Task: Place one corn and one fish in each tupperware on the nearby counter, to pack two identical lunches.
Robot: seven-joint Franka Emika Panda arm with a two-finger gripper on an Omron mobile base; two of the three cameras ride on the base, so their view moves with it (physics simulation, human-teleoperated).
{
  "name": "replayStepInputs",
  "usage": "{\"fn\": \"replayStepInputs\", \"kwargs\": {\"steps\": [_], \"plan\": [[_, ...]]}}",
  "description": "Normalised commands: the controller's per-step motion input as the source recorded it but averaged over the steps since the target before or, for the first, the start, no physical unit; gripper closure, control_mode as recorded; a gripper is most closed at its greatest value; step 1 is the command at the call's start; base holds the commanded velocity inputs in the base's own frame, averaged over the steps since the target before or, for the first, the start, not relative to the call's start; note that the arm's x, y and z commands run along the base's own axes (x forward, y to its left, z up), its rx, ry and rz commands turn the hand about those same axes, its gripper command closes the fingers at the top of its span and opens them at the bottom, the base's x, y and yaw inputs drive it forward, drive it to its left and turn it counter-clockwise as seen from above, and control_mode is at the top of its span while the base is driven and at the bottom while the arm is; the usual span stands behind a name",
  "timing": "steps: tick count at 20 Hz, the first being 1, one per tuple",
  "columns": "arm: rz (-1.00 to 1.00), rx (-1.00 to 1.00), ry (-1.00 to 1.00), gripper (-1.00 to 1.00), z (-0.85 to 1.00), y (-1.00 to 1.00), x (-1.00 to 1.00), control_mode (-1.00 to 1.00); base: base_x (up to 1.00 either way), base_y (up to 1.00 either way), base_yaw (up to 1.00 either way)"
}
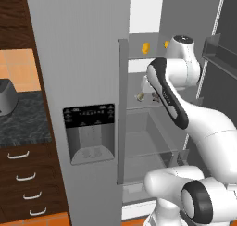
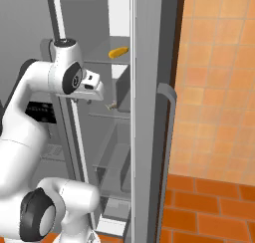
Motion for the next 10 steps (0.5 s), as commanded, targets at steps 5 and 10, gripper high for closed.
{"fn": "replayStepInputs", "kwargs": {"steps": [5,10], "plan": [[-0.03,0.00,-0.18,-1.00,0.11,-0.01,-0.27,-1.00,0.00,0.00,0.00],[-0.15,-0.02,-0.33,-1.00,0.73,-0.04,-0.02,-1.00,0.00,0.00,0.00]]}}
